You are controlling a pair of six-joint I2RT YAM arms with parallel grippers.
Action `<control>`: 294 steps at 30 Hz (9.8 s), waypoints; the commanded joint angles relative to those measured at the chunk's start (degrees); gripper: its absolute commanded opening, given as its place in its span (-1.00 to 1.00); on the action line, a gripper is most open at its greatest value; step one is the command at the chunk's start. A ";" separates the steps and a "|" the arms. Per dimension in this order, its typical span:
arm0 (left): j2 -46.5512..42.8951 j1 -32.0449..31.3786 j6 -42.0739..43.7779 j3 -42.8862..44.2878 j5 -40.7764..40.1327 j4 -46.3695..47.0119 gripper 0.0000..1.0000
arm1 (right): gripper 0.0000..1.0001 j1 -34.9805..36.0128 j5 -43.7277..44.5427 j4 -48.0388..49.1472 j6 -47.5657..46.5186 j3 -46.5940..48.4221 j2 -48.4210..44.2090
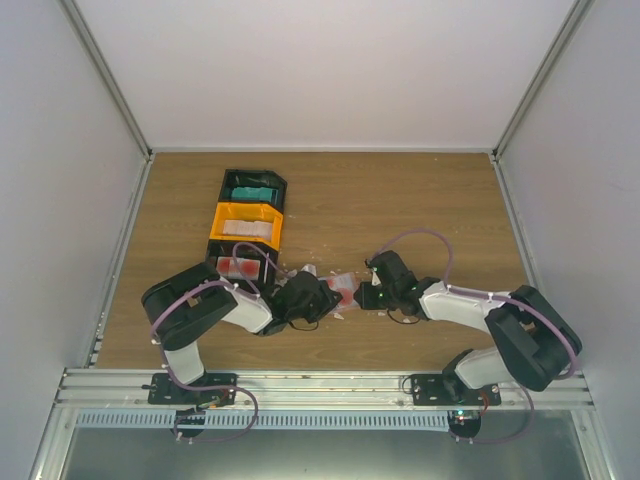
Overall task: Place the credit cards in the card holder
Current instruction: Insert the credit card into the card holder, then adjust the storage box at the center of the board, then adjust the credit card in the storage box.
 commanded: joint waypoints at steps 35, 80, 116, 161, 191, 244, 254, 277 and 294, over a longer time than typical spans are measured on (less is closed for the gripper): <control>-0.84 2.15 12.25 -0.15 11.35 -14.02 -0.51 | -0.57 1.85 2.13 -10.04 1.05 -1.55 3.64; -15.59 7.89 22.68 11.27 2.94 -46.08 0.12 | -0.19 1.99 -2.87 -6.30 -1.18 9.21 2.50; -3.18 11.20 37.76 16.98 15.29 -39.54 -0.69 | -0.46 1.68 -4.44 -1.65 -1.89 9.70 10.59; -22.72 21.73 47.18 20.02 5.07 -67.28 0.22 | 0.15 1.60 9.61 -19.84 -3.60 15.90 -12.33; -36.52 26.23 42.99 18.55 -9.67 -83.53 0.33 | 0.16 1.66 6.42 -15.15 -4.35 10.81 -12.14; 16.60 48.93 69.78 55.35 21.01 -76.83 -0.38 | -0.25 6.50 -8.04 8.11 -0.62 50.42 42.77; 11.91 48.52 67.85 52.56 27.91 -75.66 -0.43 | -0.27 6.69 -9.60 9.22 -0.84 51.69 45.52; 5.42 46.06 66.35 45.82 31.20 -73.15 -0.29 | -0.27 6.68 -5.32 11.50 -0.82 45.68 39.25; 5.07 45.93 67.71 47.68 19.30 -75.14 0.08 | -0.22 6.81 -0.79 10.56 -2.54 31.59 23.35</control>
